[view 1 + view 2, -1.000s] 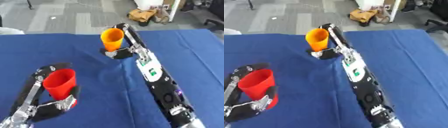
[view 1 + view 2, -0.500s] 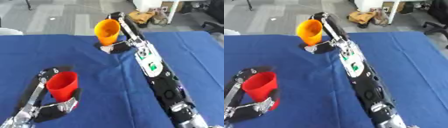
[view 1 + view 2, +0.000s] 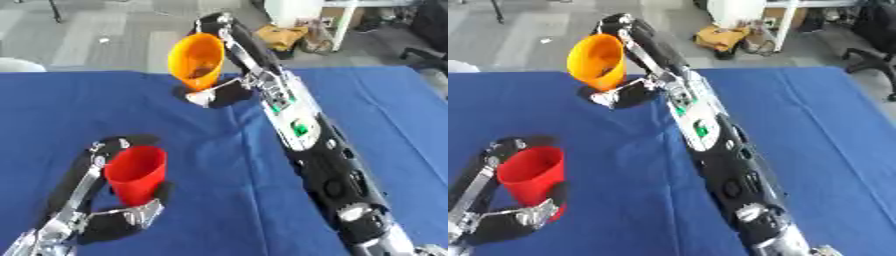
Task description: Pour the contents of one cup into another cup.
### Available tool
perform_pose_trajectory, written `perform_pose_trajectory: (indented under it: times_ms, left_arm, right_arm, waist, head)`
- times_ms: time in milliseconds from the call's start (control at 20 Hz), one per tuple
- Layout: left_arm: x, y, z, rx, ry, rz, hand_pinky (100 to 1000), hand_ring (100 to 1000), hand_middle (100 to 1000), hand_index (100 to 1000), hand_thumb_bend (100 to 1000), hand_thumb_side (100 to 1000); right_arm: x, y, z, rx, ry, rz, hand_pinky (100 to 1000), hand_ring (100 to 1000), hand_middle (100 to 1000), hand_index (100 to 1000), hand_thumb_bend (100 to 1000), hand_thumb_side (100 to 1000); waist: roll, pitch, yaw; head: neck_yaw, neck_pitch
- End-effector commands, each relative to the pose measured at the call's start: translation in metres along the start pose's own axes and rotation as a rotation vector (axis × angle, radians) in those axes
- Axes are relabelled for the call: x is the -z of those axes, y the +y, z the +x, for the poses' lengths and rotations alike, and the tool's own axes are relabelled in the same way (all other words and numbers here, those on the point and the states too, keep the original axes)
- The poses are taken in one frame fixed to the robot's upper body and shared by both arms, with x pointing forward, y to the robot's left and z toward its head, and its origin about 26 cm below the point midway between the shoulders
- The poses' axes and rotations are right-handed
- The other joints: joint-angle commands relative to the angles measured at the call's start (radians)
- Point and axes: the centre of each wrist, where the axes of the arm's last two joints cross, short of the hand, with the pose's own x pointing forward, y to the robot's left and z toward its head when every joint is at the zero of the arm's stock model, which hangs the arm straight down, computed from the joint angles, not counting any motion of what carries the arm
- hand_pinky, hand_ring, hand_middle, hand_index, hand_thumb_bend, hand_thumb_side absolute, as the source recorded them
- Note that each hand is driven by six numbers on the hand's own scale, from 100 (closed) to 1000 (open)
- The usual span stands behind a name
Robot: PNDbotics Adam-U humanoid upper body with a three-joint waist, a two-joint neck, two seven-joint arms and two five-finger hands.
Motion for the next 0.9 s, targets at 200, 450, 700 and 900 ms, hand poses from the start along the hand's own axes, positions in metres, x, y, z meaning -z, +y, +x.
perform_pose_trajectory:
  times_ms: [200, 450, 700, 900]
  left_arm:
    - [0.006, 0.001, 0.000, 0.019, -0.024, -0.003, 100, 370, 434, 803, 100, 317]
    - [0.007, 0.000, -0.003, 0.023, -0.017, 0.004, 100, 370, 435, 803, 100, 319]
    - [0.008, -0.001, -0.004, 0.023, -0.016, 0.006, 100, 370, 435, 803, 100, 319]
    - [0.007, -0.002, -0.003, 0.021, -0.021, -0.006, 100, 371, 435, 803, 100, 322]
  right_arm:
    - [0.021, -0.016, 0.016, -0.133, -0.154, -0.028, 399, 183, 254, 276, 100, 340]
    - [0.027, -0.019, 0.024, -0.213, -0.229, -0.032, 399, 182, 197, 243, 100, 422]
    - [0.027, -0.014, 0.025, -0.268, -0.244, -0.029, 399, 182, 197, 243, 100, 422]
    - [0.024, -0.007, 0.021, -0.304, -0.253, 0.002, 398, 199, 184, 258, 100, 472]
  waist:
    - [0.002, -0.021, 0.001]
    - [0.002, -0.021, 0.002]
    - [0.002, -0.021, 0.002]
    - [0.003, -0.020, 0.005]
  head:
    - [-0.002, -0.015]
    - [-0.003, -0.014]
    - [-0.003, -0.014]
    - [-0.002, -0.016]
